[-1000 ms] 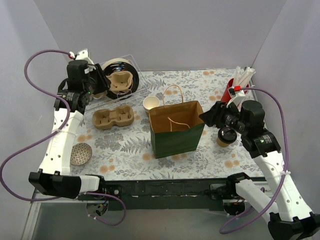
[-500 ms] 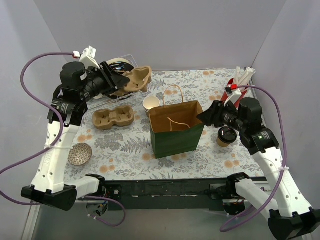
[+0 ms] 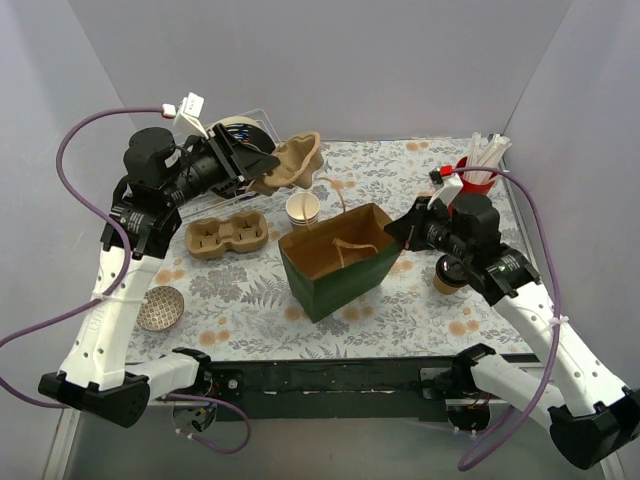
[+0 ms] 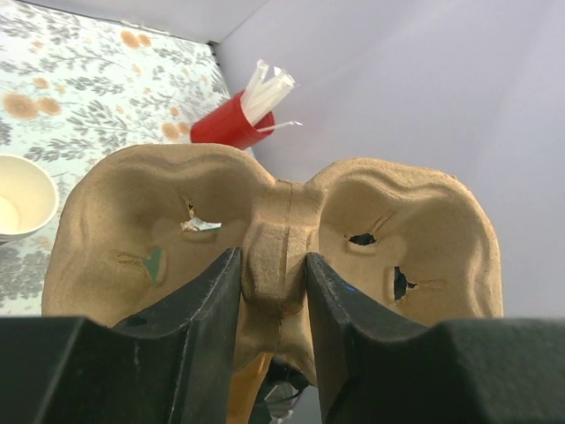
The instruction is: Pack the takeout coffee
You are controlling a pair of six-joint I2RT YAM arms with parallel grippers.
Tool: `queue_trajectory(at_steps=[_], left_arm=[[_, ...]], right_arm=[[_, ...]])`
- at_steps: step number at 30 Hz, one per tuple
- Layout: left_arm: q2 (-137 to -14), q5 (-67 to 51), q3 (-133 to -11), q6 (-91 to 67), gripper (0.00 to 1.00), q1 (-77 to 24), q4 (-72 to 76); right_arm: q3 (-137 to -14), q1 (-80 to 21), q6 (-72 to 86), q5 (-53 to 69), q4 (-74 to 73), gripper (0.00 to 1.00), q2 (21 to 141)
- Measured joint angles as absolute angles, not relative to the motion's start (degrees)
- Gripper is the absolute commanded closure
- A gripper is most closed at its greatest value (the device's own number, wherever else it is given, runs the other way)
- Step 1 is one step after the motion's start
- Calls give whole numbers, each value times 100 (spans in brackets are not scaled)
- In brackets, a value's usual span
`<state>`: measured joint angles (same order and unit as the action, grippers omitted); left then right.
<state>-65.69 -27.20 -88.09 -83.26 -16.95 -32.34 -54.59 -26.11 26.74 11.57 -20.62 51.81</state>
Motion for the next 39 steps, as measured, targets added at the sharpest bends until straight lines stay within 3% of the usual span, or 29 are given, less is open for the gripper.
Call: queue_trajectory(at_steps=[13, 18, 24, 29, 30, 32, 36, 39], left_arm=[[-6984, -2010, -9050, -8619, 82, -3293, -2602], [-7037, -1525, -9085, -8624, 81, -3885, -2429], [-7046, -882, -9105, -8394, 80, -4132, -2462], [-7105, 137, -9323, -7942, 79, -4132, -2834], [-7105, 301, -9360, -7848, 79, -4132, -2882], [-7140, 545, -9480, -7673, 79, -4132, -3002], [-7164, 666, -9496, -7422, 79, -4132, -2934], [-7116, 604, -9212, -7389, 80, -4132, -2873]], right_arm=[[-5070, -5264, 3498, -2921, -1120, 99, 4357], [-4845, -5636, 4372, -4049, -1105, 99, 4458], [-4466, -5675, 5496, -4497, -1225, 98, 4569], [-4453, -5675, 5999, -4552, -1358, 85, 4552], [-4453, -5677, 5996, -4554, -1356, 73, 4532], [-4453, -5675, 5979, -4550, -1343, 62, 4488], [-4453, -5677, 5533, -4421, -1260, 51, 4412], [-4512, -5675, 4871, -4182, -1219, 51, 4388]])
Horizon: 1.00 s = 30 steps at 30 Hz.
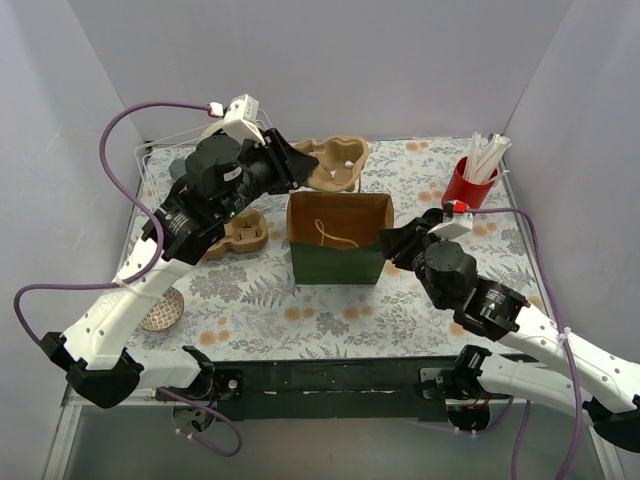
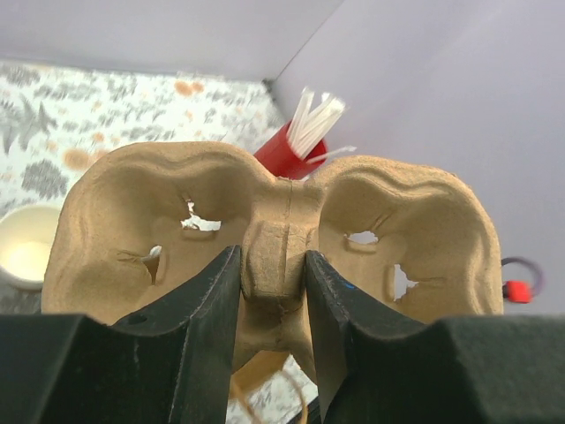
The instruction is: Pack the takeout coffee
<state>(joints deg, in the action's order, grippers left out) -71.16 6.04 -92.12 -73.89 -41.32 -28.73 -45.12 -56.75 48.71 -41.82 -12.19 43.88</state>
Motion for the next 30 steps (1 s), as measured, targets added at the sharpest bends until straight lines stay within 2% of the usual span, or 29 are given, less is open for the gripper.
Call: queue_trajectory(at_steps=[6, 13, 19, 22, 30], left_arm=[[-7076, 558, -9024, -7376, 81, -4132, -3291], [-6436, 674, -8801, -7717, 78, -4132, -3581], [-6202, 760, -9384, -7999, 78, -4132, -3789], [-6128, 760, -9474, -8064, 74, -4132, -3844], [-6173, 808, -9673, -8377, 77, -4132, -4434]], right_arm=[[-5861, -5677, 2899, -3518, -1706, 61, 4845], [-7966, -5483, 954, -3249, -1704, 47, 5872], [-9765, -3717, 54, -1566, -2071, 41, 7446], [-9821, -3017, -279, -591, -2475, 37, 7874], [-9317, -2093, -996, 2217, -3065, 36, 8012]])
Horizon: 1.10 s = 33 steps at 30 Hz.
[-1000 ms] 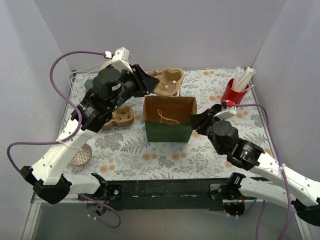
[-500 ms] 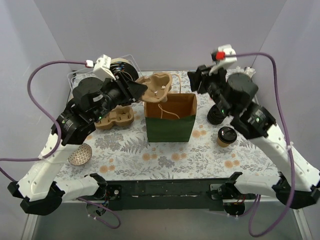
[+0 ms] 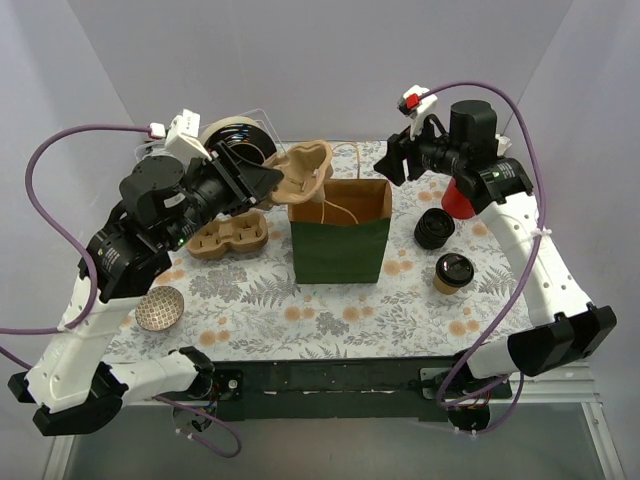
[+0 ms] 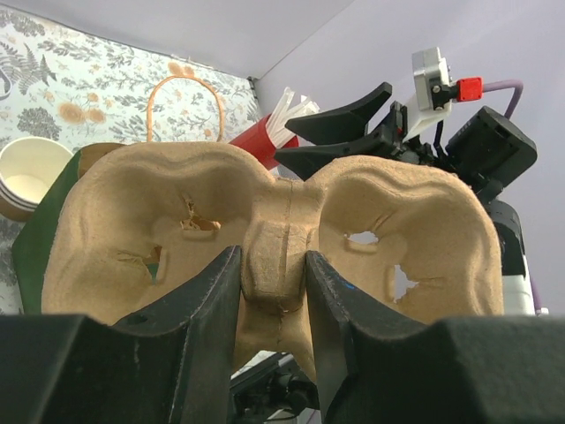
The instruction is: Pack the takeout coffee
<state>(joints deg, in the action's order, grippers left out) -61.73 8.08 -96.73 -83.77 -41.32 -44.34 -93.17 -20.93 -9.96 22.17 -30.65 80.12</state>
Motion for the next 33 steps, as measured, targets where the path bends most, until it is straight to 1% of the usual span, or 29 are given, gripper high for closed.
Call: queue_trajectory(at_steps=[5, 12, 17, 24, 27, 30, 31, 33], left_arm=[[-6003, 821, -9238, -8543, 78, -4132, -4501], [-6195, 814, -9172, -8482, 78, -4132, -4545], [-6530, 794, -9400, -8248, 79, -4132, -4525], [-6792, 714, -9649, -7959, 78, -4132, -4495], [-6816, 696, -9671, -7859, 78, -4132, -4469], [-6820, 681, -9671, -7800, 78, -4132, -4451], [-6820, 679, -9671, -7784, 78, -4132, -4442], [-6823, 676, -9671, -7756, 78, -4132, -4407]], right_arm=[[-9568, -1673, -1393, 3304, -3389, 36, 8506], [-9590, -1660, -1826, 4049, -3844, 36, 9091], [-9614, -1662, -1975, 4156, -4027, 39, 9155], [-9666, -1662, -2088, 4086, -4058, 39, 9196], [-9664, -1662, -2150, 4077, -4060, 43, 9203], [-9627, -1662, -2235, 4066, -4053, 51, 9203], [-9583, -1662, -2268, 4064, -4058, 58, 9198], [-9487, -1662, -2311, 4045, -4058, 64, 9198]])
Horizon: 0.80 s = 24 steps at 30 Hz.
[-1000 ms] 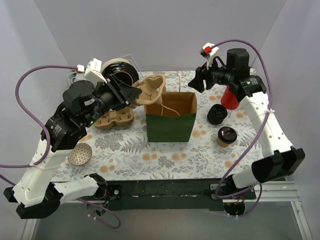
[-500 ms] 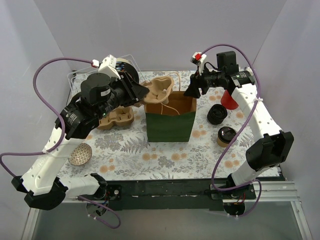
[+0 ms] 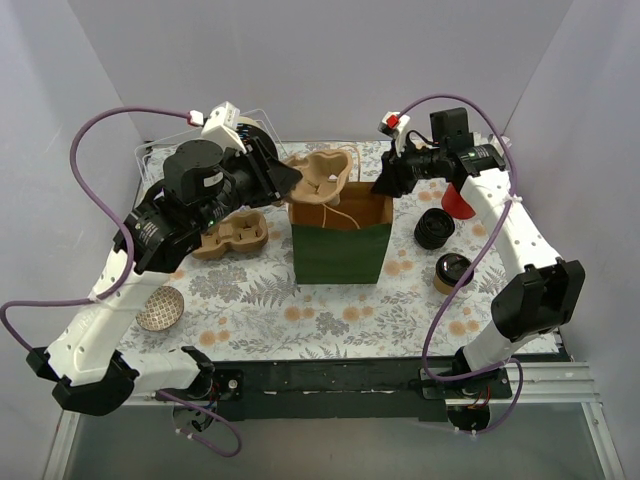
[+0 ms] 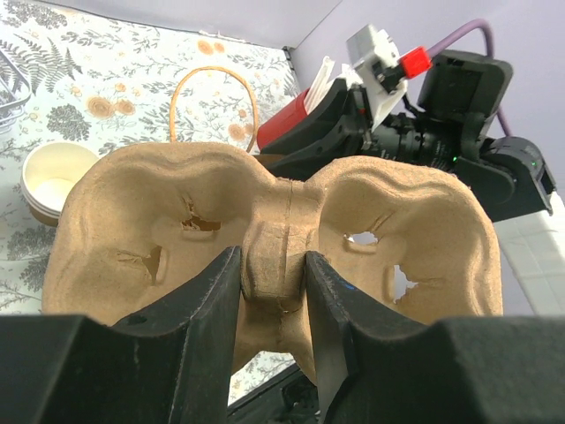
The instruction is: Pack the takeout coffee
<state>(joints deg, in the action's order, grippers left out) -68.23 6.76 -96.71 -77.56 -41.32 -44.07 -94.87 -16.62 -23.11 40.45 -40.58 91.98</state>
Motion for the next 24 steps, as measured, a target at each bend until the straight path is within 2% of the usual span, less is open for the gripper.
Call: queue_trajectory(at_steps=[3, 6, 7, 14, 21, 22, 24], left_arm=[[-6875, 676, -9688, -7708, 79, -4132, -4320], [-6989, 679, -9692, -7647, 79, -4132, -4219], [-7039, 692, -9692, -7631, 79, -4132, -4193], [-7730, 843, -10151, -7524, 79, -4132, -4195], [-8071, 698, -10245, -7524, 79, -4132, -3701], [-8084, 663, -10245, -7524, 79, -4132, -3636], [-8097, 617, -10248, -7524, 79, -4132, -3514]], right_arm=[[-9349, -1662, -2353, 3999, -4069, 68, 9198], [-9288, -1662, -2392, 3975, -4071, 86, 9198], [-9288, -1662, -2399, 3966, -4069, 98, 9198], [-9262, -1868, -2344, 3662, -4007, 99, 9100], [-9024, -2436, -1979, 3009, -3743, 99, 8418], [-9008, -2482, -1865, 2897, -3677, 93, 8322], [-9006, -2582, -1601, 2687, -3551, 92, 8176]])
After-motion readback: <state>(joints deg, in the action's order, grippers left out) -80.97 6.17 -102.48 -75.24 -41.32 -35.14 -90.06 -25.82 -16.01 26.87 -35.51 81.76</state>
